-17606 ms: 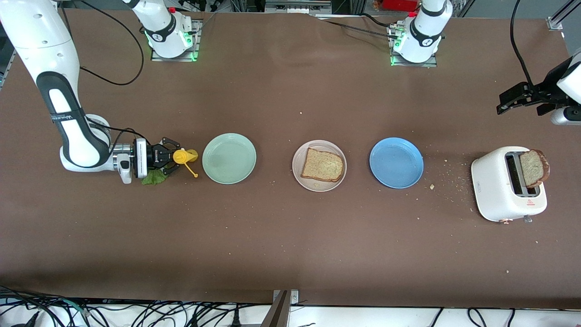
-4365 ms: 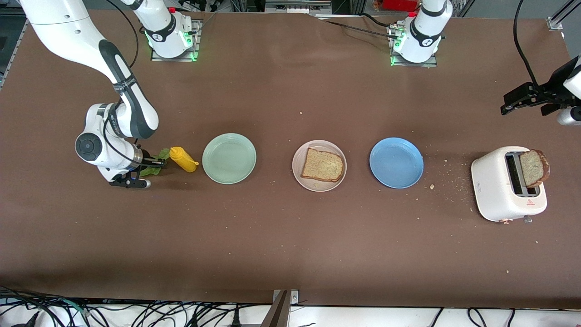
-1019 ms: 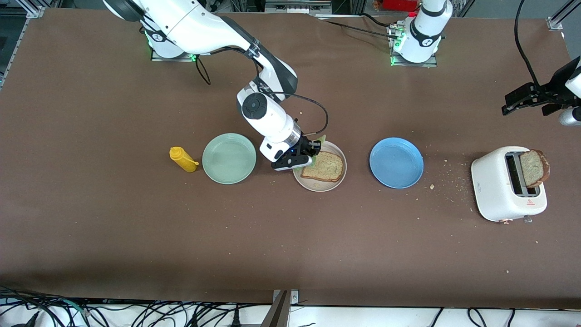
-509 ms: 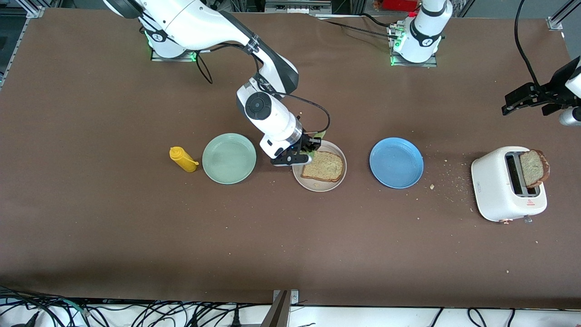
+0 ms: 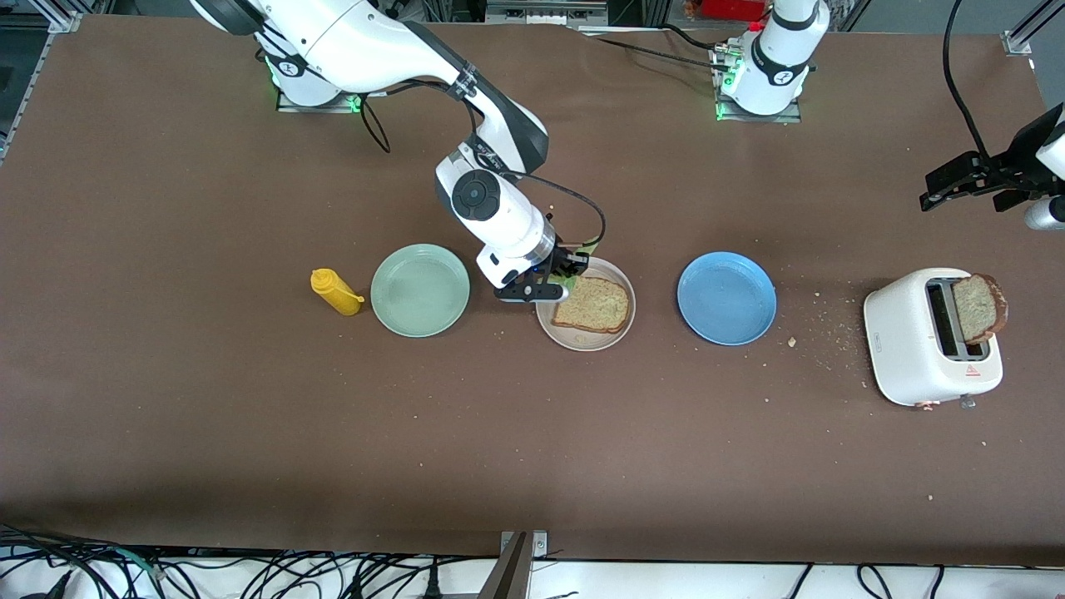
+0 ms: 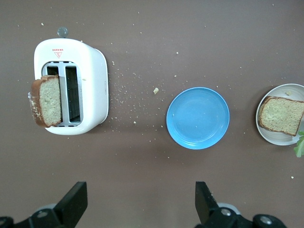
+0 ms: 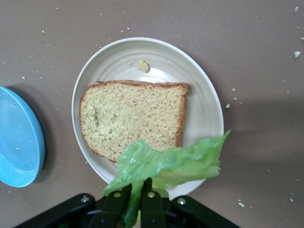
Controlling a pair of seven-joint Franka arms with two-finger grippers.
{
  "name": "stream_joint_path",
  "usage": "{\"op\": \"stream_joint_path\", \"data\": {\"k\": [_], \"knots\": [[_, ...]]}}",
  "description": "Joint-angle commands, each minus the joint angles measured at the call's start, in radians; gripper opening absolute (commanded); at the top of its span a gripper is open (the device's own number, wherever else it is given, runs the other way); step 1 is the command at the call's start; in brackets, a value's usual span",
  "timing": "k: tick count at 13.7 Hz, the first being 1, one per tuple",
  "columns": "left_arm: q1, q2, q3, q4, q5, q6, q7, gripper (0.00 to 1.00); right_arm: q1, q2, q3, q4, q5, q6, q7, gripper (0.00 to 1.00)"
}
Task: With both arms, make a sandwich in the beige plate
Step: 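Lower the lettuce onto the bread and open the right gripper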
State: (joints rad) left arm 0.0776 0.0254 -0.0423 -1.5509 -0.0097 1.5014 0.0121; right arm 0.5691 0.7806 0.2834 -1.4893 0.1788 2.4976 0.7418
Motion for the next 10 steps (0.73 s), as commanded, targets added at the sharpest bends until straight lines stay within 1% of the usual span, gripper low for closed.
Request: {"op": "stream_joint_path", "data": {"k": [1,2,3,5,6,7,9,10], "knots": [[0.002,0.013,-0.004,0.026,-0.009,-0.004,0.005,1.00,0.018,0.032,-0.006,0.033,0.007,0.003,-0.001,0.00],[0.002,0.013,-0.004,0.026,-0.010,-0.004,0.005,1.00,0.018,0.038,-0.006,0.043,0.005,0.003,-0.002,0.00],[0.002,0.013,-0.004,0.026,-0.010,-0.004,0.005,1.00,0.018,0.042,-0.006,0.052,0.004,0.003,-0.004,0.13],[0.001,0.013,-0.004,0.026,-0.012,-0.004,-0.003,1.00,0.018,0.051,-0.010,0.070,0.002,0.003,-0.069,0.49],[0.002,0.013,-0.004,0.026,-0.015,-0.004,-0.006,1.00,0.018,0.052,-0.013,0.070,0.001,0.004,-0.106,0.81],[0.002,0.013,-0.004,0.026,-0.016,-0.004,-0.006,1.00,0.018,0.055,-0.021,0.076,0.002,0.006,-0.137,0.94],[0.002,0.013,-0.004,0.026,-0.016,-0.004,-0.006,1.00,0.018,0.066,-0.027,0.084,0.004,0.018,-0.165,0.98],[0.002,0.013,-0.004,0.026,-0.016,-0.004,-0.006,1.00,0.018,0.075,-0.027,0.084,0.004,0.045,-0.168,0.98]]}}
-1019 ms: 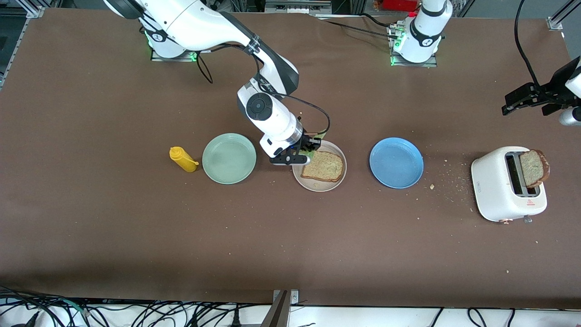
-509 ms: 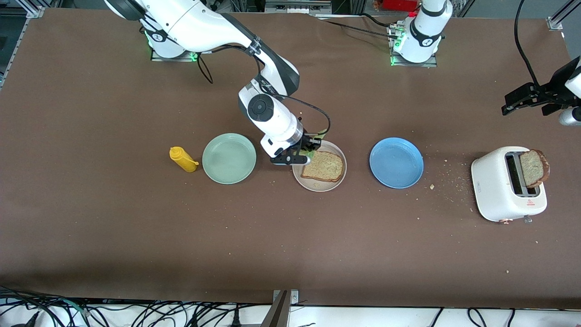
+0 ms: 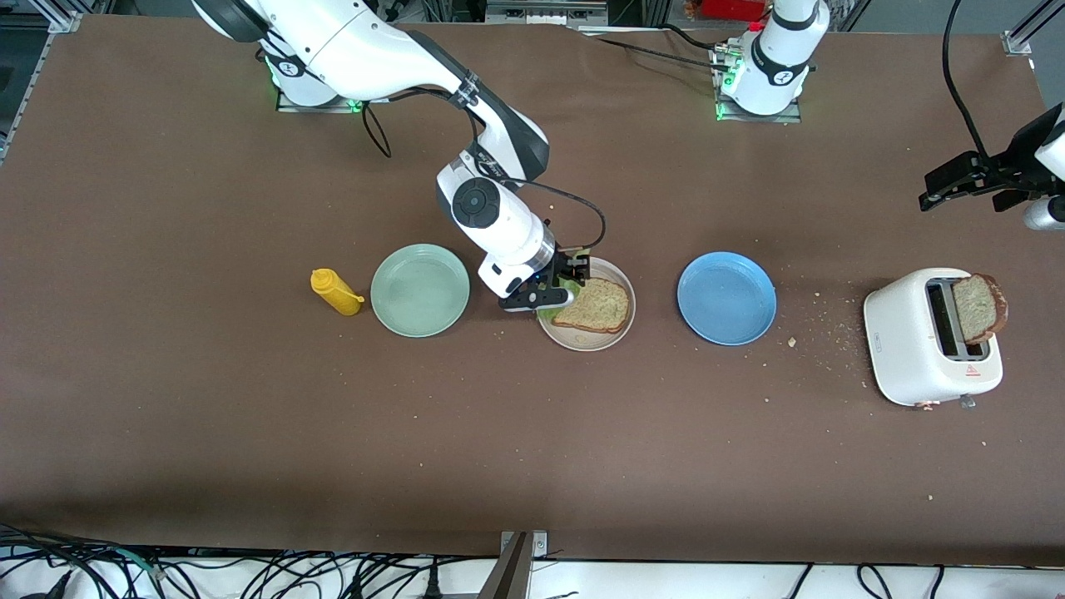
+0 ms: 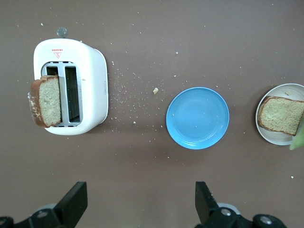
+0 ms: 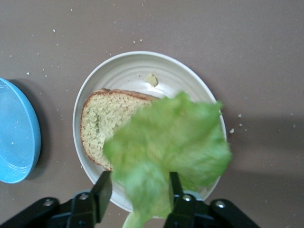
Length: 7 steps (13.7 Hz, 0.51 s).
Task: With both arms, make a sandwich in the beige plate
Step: 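Lower the lettuce onto the bread and open the right gripper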
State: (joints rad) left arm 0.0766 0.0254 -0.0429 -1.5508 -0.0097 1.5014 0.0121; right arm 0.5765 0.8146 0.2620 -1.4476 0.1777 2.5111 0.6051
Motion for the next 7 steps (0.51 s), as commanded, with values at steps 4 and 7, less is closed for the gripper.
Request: {"op": "stream_joint_path", "data": {"k": [4,7], "knots": [[0.005,0.013,-0.003,0.025,-0.016,-0.004,-0.006,1.00,0.019,0.057,-0.006,0.044,0.005,0.071,-0.041,0.98],[0.005,0.013,-0.003,0.026,-0.016,-0.004,-0.008,1.00,0.008,0.032,-0.006,0.043,0.009,0.060,-0.050,0.99]]}}
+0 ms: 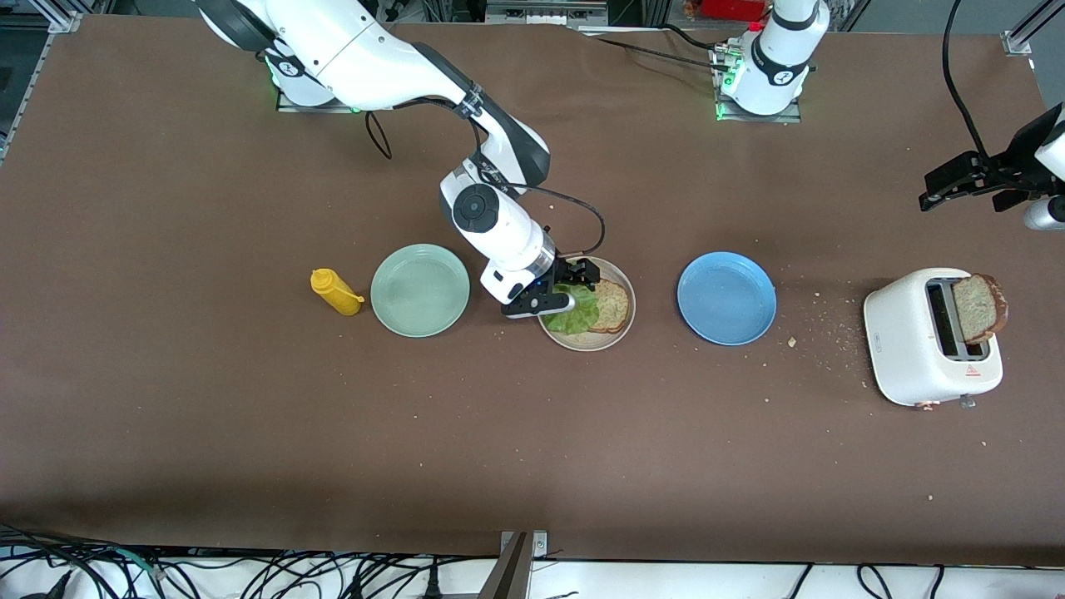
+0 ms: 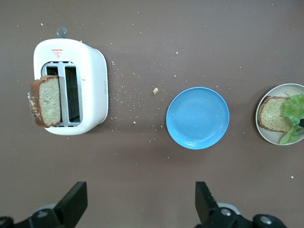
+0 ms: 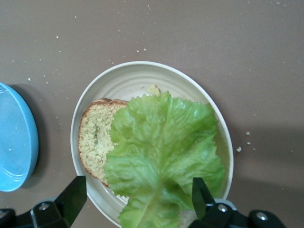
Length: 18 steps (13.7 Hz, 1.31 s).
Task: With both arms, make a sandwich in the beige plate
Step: 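Withdraw the right gripper past the mint-green plate to its side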
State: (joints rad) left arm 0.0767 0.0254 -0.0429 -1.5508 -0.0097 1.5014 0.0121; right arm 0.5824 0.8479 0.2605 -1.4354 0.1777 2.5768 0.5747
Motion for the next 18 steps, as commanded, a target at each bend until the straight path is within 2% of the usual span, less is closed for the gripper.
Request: {"op": "stream_joint_path", "data": {"k": [1,4,6,9,11,13,16,18], "knots": [[0.008,0.013,-0.003,0.025,-0.016,-0.004,-0.006,1.00,-0.009,-0.022,-0.004,0.027,0.005,-0.029,-0.021,0.99],[0.008,0.021,-0.002,0.026,-0.004,-0.003,-0.003,1.00,-0.061,-0.119,-0.006,0.004,-0.004,-0.212,-0.120,0.99],[0.012,0.033,0.003,0.028,-0.009,-0.003,-0.003,1.00,-0.117,-0.202,-0.006,-0.066,-0.004,-0.279,-0.188,1.00],[0.080,0.039,0.000,0.026,-0.027,-0.006,0.008,1.00,-0.194,-0.298,-0.017,-0.128,-0.006,-0.420,-0.222,1.00],[0.086,0.051,0.001,0.034,-0.087,-0.006,0.006,1.00,-0.254,-0.372,-0.023,-0.175,-0.006,-0.483,-0.287,1.00],[0.101,0.056,0.001,0.025,-0.085,-0.062,0.003,1.00,-0.330,-0.456,-0.023,-0.229,-0.010,-0.546,-0.364,1.00],[0.109,0.097,0.001,0.035,-0.078,-0.098,0.008,1.00,-0.432,-0.552,-0.024,-0.252,-0.091,-0.658,-0.424,1.00],[0.143,0.119,0.001,0.046,-0.076,-0.096,0.023,1.00,-0.464,-0.601,-0.061,-0.269,-0.130,-0.688,-0.461,1.00]]}}
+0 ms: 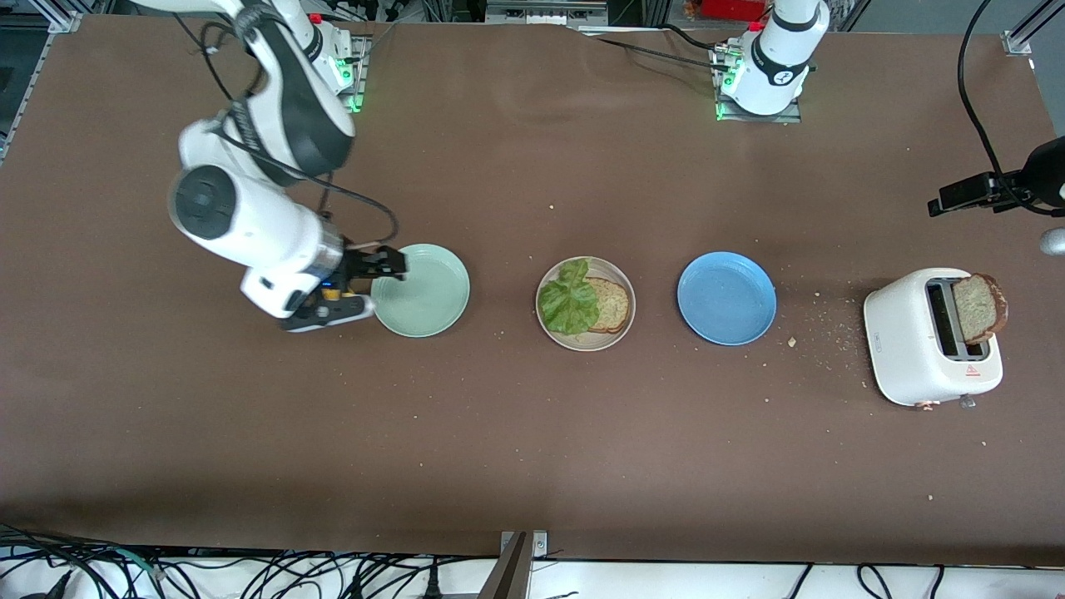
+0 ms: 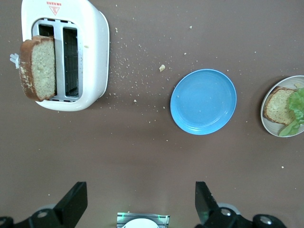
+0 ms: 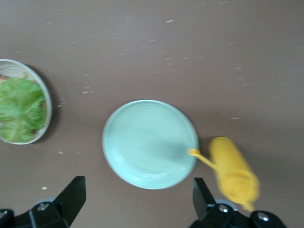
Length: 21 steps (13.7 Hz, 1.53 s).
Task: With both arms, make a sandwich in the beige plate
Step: 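Withdraw the right gripper past the mint-green plate to its side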
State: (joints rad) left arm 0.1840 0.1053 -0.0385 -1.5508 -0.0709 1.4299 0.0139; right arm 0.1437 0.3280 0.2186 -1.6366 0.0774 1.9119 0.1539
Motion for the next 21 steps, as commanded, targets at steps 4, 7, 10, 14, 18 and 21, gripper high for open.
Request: {"op": "stream_joint_path", "data": {"k": [4,7,10,14,18,21], "knots": [[0.103,0.073,-0.001,0.044,-0.015,-0.019,0.098,1.00,-0.062,-0.150,-0.103,-0.065,-0.059,-0.106,-0.148,1.00],[0.196,0.111,-0.001,0.044,-0.004,0.012,0.097,1.00,-0.090,-0.185,-0.125,-0.066,-0.059,-0.111,-0.162,1.00],[0.193,0.114,-0.006,0.018,0.101,0.095,0.097,1.00,-0.104,-0.233,-0.128,-0.071,-0.059,-0.161,-0.155,1.00],[0.199,0.126,-0.008,-0.044,0.132,0.196,0.100,1.00,-0.093,-0.266,-0.175,-0.049,-0.091,-0.244,-0.152,1.00],[0.193,0.175,-0.011,-0.064,0.134,0.395,0.237,1.00,-0.092,-0.271,-0.186,0.017,-0.116,-0.330,-0.155,1.00],[0.210,0.226,-0.009,-0.072,0.134,0.464,0.270,1.00,-0.092,-0.271,-0.186,0.043,-0.116,-0.353,-0.155,1.00]]}}
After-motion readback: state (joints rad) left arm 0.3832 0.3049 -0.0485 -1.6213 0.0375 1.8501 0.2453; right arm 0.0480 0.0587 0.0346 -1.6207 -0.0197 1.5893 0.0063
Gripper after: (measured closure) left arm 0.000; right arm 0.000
